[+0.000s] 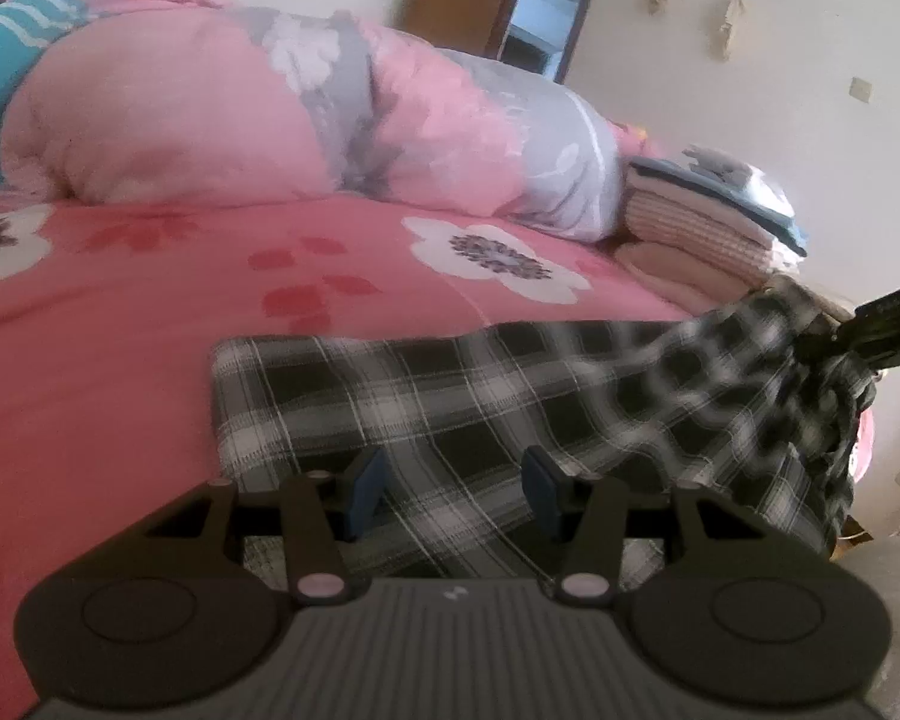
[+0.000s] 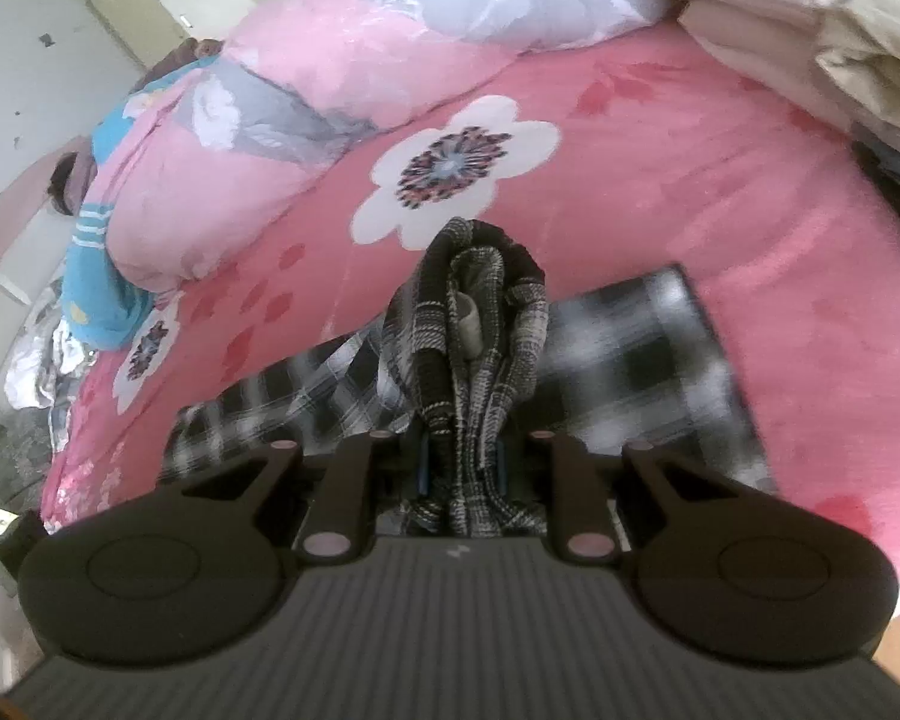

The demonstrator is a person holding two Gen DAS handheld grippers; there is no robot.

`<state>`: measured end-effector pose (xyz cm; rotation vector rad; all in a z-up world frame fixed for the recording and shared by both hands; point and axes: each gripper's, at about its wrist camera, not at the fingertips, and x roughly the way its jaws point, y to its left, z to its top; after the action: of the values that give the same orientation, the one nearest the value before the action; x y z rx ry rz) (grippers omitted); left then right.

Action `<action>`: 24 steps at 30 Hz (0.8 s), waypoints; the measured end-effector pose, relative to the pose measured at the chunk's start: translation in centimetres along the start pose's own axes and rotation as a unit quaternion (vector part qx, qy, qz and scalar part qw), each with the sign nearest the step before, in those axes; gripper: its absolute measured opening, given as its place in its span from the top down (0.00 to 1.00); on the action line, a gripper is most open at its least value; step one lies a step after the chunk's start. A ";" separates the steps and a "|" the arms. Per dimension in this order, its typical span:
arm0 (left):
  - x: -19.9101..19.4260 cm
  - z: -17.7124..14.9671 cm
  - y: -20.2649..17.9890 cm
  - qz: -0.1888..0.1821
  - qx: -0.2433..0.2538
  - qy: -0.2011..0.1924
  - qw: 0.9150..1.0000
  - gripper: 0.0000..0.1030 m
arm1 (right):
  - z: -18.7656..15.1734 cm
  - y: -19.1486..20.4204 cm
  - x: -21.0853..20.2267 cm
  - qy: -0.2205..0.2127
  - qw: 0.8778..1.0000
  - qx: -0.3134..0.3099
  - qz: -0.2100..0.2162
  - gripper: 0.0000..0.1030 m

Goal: Fold clothes
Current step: 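Hold the bunched plaid fabric with the right gripper while the left gripper opens over the shirt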

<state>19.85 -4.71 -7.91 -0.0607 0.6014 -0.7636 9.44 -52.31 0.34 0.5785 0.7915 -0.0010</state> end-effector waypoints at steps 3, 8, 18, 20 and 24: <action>0.7 0.4 -0.1 -0.010 -0.002 0.003 1.000 0.50 | -0.1 -1.5 -0.1 0.002 1.000 0.008 -0.003 0.84; 1.5 1.0 0.0 -0.028 -0.009 0.002 1.000 0.50 | -0.5 -3.9 0.2 0.005 1.000 0.025 -0.007 0.84; 2.7 1.7 0.8 -0.051 -0.018 0.016 0.998 0.50 | -2.4 -7.5 0.6 0.019 0.995 0.091 0.022 0.84; 2.7 1.8 1.0 -0.055 -0.019 0.018 0.998 0.50 | -2.4 -7.6 0.3 0.017 0.996 0.086 0.027 0.84; 2.6 1.8 1.5 -0.054 -0.018 0.019 0.998 0.49 | -2.5 -9.0 1.3 0.029 0.995 0.091 0.017 0.83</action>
<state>23.20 -5.66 -8.03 -0.1123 0.6524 -0.8597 6.82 -58.41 -6.34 0.7671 0.8432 -0.0241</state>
